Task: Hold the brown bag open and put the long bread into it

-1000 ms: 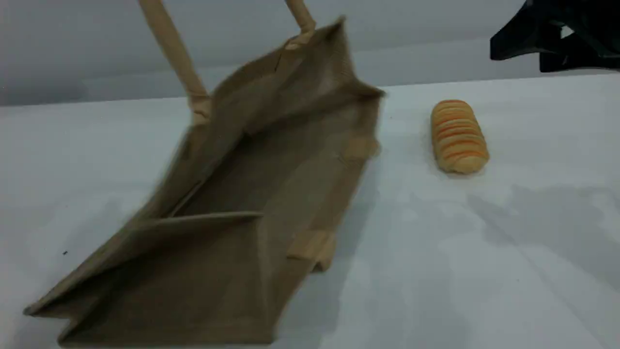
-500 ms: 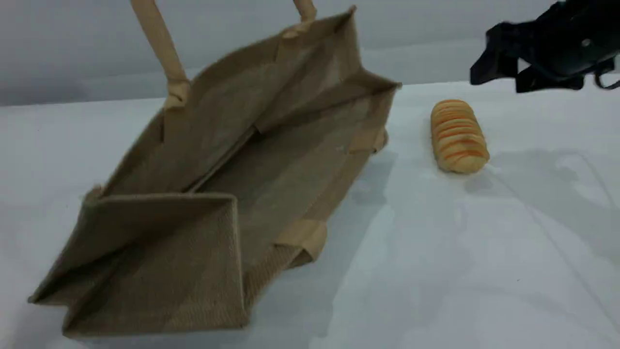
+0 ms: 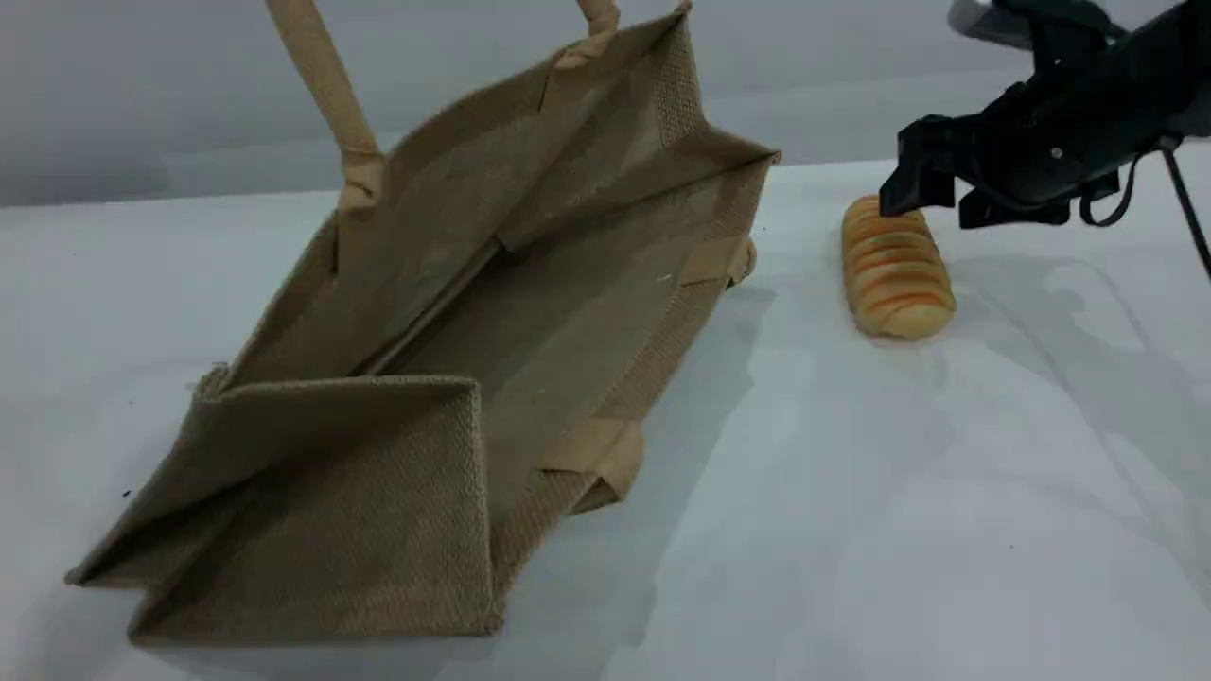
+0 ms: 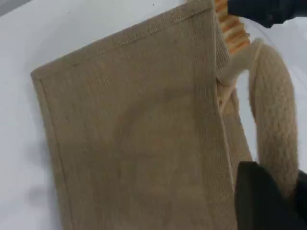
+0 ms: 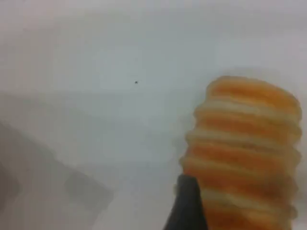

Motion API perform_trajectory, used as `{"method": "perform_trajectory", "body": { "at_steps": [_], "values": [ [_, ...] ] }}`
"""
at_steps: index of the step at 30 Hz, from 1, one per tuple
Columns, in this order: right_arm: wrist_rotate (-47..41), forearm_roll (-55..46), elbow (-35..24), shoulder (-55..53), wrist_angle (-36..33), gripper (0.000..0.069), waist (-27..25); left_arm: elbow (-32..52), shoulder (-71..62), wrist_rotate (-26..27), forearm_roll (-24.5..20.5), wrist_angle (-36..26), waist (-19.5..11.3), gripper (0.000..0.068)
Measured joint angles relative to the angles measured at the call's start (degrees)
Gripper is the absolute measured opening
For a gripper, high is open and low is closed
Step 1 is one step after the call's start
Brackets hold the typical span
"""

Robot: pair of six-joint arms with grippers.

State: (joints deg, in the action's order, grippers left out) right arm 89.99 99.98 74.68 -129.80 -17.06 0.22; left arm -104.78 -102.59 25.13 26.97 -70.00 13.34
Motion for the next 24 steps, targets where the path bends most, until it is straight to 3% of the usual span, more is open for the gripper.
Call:
{"method": "perform_trajectory", "body": {
  "at_steps": [6, 18, 20, 24],
  "values": [
    [0.0, 0.01, 2.75, -3.72, 3.54, 0.05, 0.96, 0.0, 0.0, -0.25, 0.16, 0.0, 0.0, 0.0083],
    [-0.04, 0.53, 4.18, -7.84, 0.07, 0.0484, 0.96, 0.0, 0.0, -0.39, 0.23, 0.0, 0.0, 0.0083],
    [-0.04, 0.53, 4.18, -7.98, -1.3, 0.0437, 0.96, 0.0, 0.0, -0.39, 0.23, 0.0, 0.0, 0.0083],
    [-0.1, -0.06, 4.07, -7.38, -1.64, 0.0246, 0.96, 0.0, 0.0, -0.39, 0.18, 0.0, 0.0, 0.0083]
  ]
}}
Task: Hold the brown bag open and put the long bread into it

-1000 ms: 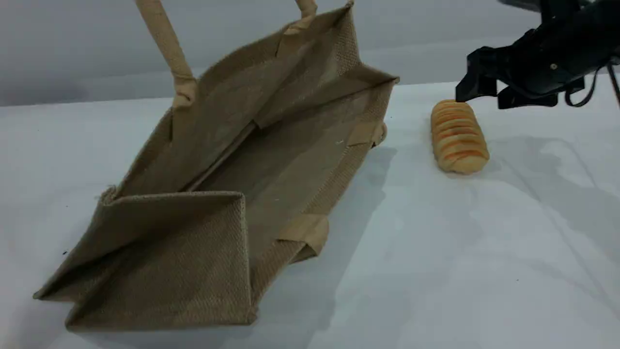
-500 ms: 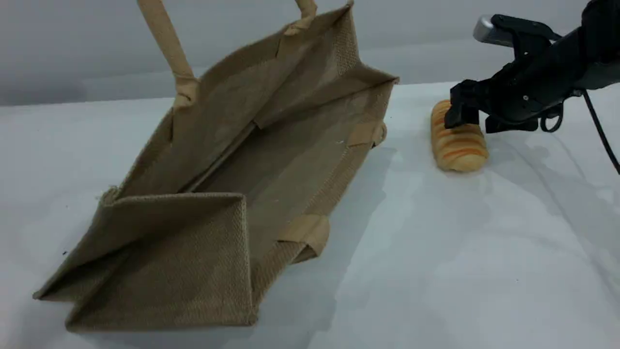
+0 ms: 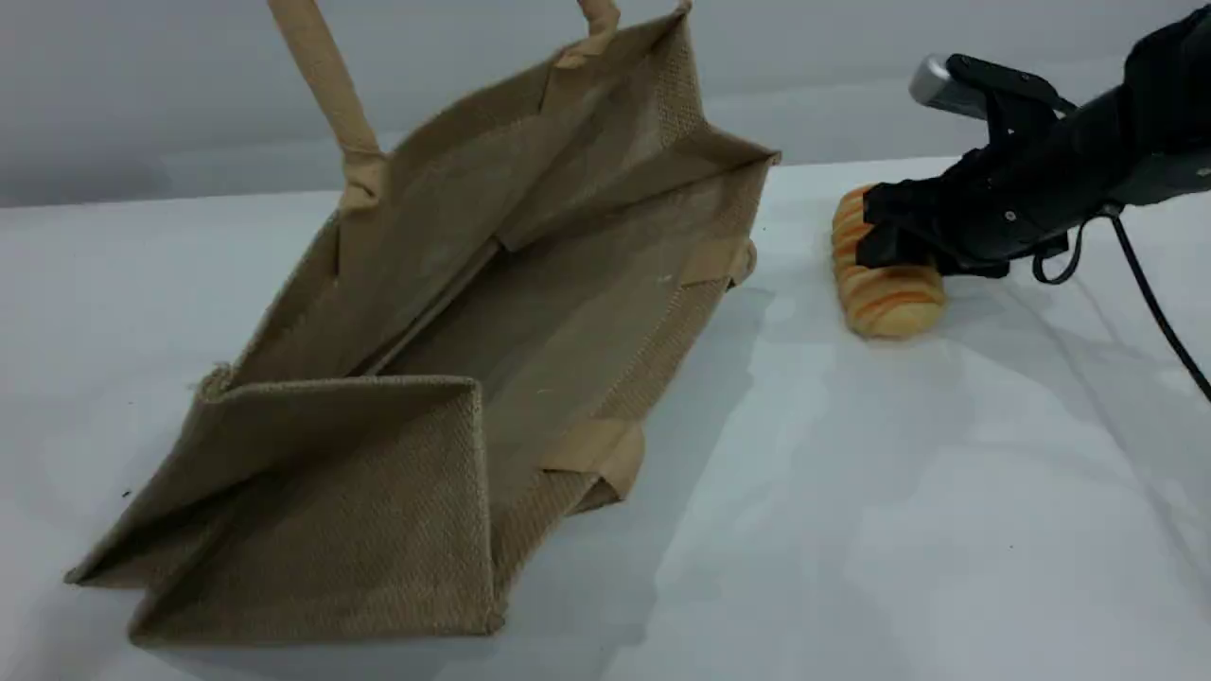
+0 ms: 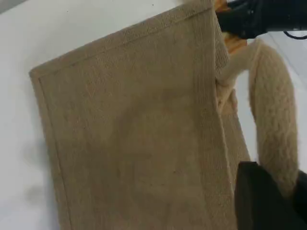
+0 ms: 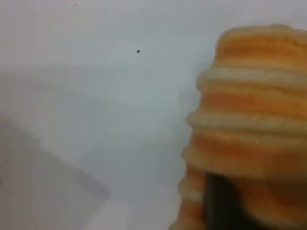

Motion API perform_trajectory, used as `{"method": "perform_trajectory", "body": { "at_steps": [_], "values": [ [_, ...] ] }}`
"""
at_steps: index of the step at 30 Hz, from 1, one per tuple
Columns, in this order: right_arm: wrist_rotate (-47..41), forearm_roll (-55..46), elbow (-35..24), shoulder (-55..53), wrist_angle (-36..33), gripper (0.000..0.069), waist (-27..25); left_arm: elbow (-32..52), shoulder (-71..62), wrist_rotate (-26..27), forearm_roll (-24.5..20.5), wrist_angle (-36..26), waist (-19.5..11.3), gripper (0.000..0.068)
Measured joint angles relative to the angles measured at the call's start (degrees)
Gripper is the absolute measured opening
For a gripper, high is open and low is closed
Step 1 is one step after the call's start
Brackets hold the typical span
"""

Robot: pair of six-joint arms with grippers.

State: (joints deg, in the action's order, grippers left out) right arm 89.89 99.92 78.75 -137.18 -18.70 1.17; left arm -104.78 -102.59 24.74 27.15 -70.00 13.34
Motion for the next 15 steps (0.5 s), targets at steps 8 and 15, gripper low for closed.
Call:
{"method": "perform_trajectory", "body": {
  "at_steps": [8, 15],
  "values": [
    [0.13, -1.57, -0.89, 8.03, 2.99, 0.0142, -0.59, 0.0, 0.0, 1.87, -0.12, 0.0, 0.0, 0.0083],
    [-9.98, -14.59, -8.08, 21.01, 1.36, 0.0117, -2.87, 0.0, 0.0, 6.01, -0.01, 0.0, 0.0, 0.0083]
  ]
}}
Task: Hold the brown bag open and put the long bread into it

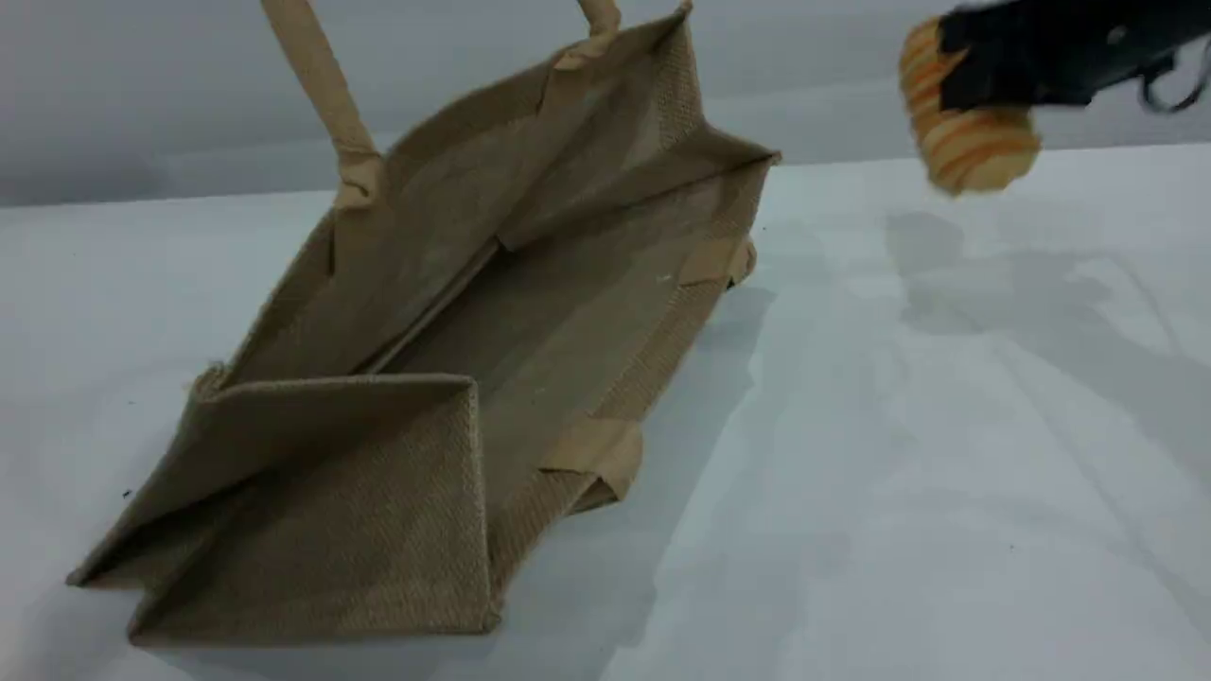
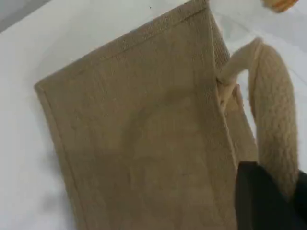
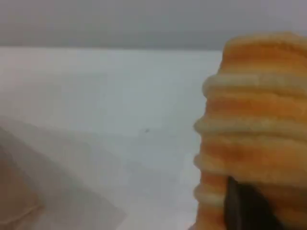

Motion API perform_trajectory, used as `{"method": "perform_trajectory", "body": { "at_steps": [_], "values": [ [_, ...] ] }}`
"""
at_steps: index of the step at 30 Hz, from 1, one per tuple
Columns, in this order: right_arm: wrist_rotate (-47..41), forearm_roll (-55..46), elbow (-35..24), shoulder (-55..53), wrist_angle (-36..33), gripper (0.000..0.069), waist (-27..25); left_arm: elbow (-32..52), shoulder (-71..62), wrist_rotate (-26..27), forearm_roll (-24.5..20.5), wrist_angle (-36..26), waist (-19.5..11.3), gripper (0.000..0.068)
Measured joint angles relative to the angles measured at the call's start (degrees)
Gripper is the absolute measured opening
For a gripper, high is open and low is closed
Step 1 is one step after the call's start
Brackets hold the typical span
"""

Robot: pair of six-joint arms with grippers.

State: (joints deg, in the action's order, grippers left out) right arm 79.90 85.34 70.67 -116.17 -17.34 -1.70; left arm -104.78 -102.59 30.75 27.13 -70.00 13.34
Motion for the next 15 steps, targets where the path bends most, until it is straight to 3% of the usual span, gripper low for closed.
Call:
{"method": "perform_trajectory", "body": {
  "at_steps": [7, 12, 15],
  "values": [
    [-16.31, -14.49, -10.02, 15.05, -12.08, 0.011, -0.01, 0.0, 0.0, 3.65, 4.25, 0.0, 0.0, 0.0083],
    [-22.16, -16.26, -13.49, 22.02, -23.8, 0.0108, 0.01, 0.0, 0.0, 7.04, 8.88, 0.0, 0.0, 0.0083],
    [-23.53, -16.05, -14.95, 23.23, -29.34, 0.0105, 0.01, -0.38, -0.04, 7.89, 9.01, 0.05, 0.0, 0.0083]
  ]
}}
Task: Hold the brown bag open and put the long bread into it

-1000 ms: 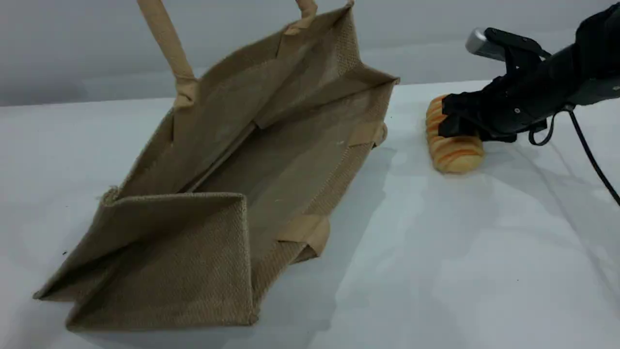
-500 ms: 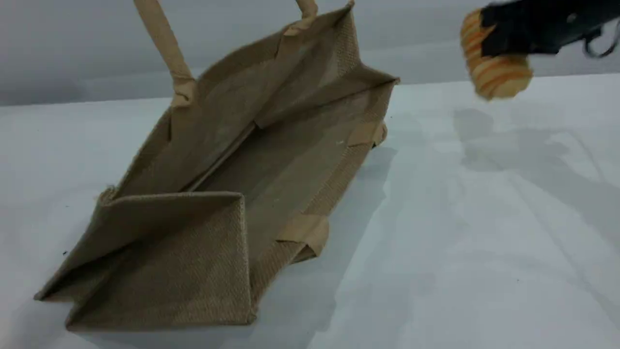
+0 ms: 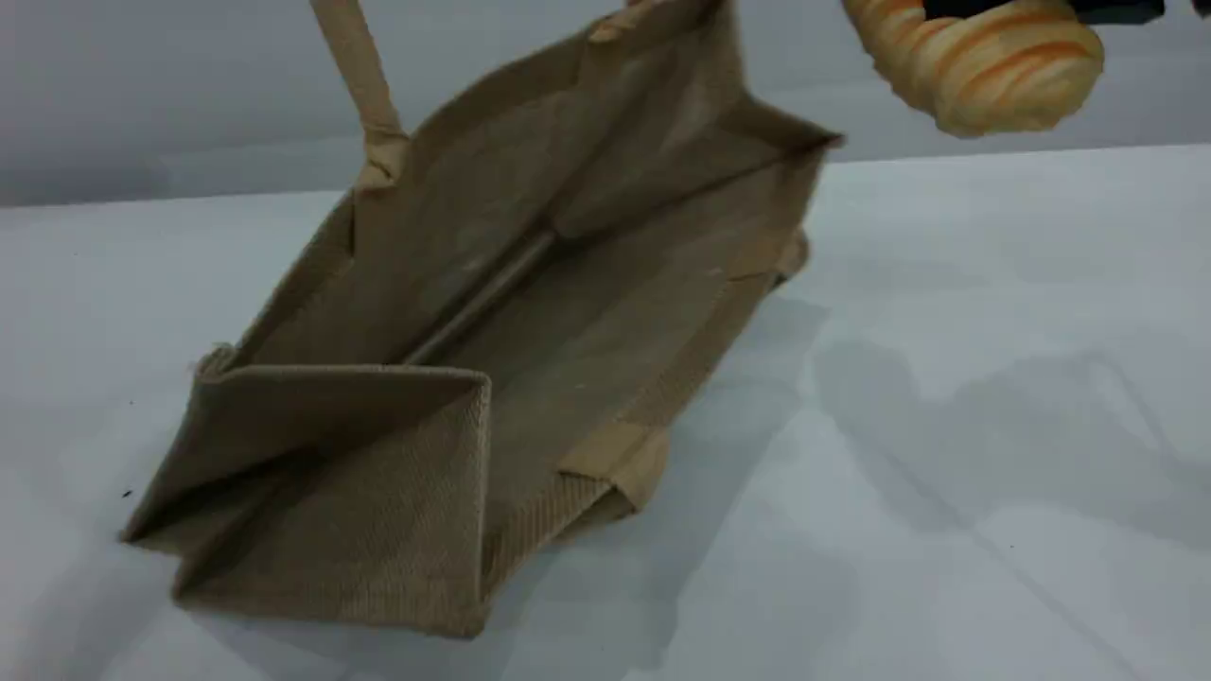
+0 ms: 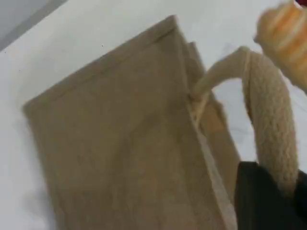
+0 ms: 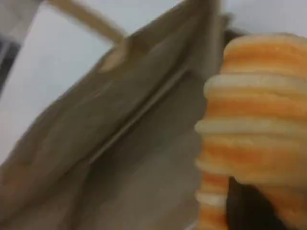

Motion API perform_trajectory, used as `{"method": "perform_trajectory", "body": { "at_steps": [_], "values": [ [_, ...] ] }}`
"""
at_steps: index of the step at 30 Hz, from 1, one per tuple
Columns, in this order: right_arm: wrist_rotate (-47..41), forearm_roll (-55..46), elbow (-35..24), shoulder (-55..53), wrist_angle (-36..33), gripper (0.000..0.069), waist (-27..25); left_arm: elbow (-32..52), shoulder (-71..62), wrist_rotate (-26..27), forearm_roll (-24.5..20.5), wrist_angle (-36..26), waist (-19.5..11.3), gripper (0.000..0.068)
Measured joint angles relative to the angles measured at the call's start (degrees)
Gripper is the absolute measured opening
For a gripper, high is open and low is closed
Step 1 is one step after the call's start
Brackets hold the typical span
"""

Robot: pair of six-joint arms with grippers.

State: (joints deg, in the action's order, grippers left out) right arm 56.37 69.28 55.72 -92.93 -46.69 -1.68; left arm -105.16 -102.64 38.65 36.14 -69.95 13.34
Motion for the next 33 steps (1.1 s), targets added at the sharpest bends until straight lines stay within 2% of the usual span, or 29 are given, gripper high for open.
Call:
{"method": "perform_trajectory", "body": {
  "at_steps": [5, 10, 18, 24, 28, 31, 33],
  "values": [
    [0.0, -0.03, -1.03, -0.06, -7.92, 0.0102, 2.21, -0.8, -0.07, 0.0, 0.34, 0.04, 0.0, 0.0083],
    [-0.64, 0.5, -1.85, -0.11, -7.7, 0.0099, 9.01, -0.8, -0.07, -0.05, 0.34, 0.04, 0.0, 0.0083],
    [-0.86, 6.31, -1.79, -1.58, 8.14, 0.0099, 22.42, -0.8, -0.07, -0.46, 0.54, -0.01, 0.0, 0.0083],
    [-0.35, 14.11, -1.59, -6.01, 19.86, 0.0099, 23.35, -0.8, -0.07, -0.76, 1.92, -0.01, 0.0, 0.0083],
    [2.11, 19.55, -1.59, -9.71, 20.34, 0.0099, 23.95, -0.8, -0.07, -0.76, 1.78, -0.01, 0.0, 0.0083],
    [5.73, 24.94, -1.33, -11.83, 17.32, 0.0099, 25.53, -0.8, -0.07, -0.76, 1.78, -0.01, 0.0, 0.0083],
    [8.37, 28.65, -0.51, -12.61, 17.65, 0.0099, 26.76, -0.8, -0.07, -0.76, 1.78, -0.01, 0.0, 0.0083]
  ]
}}
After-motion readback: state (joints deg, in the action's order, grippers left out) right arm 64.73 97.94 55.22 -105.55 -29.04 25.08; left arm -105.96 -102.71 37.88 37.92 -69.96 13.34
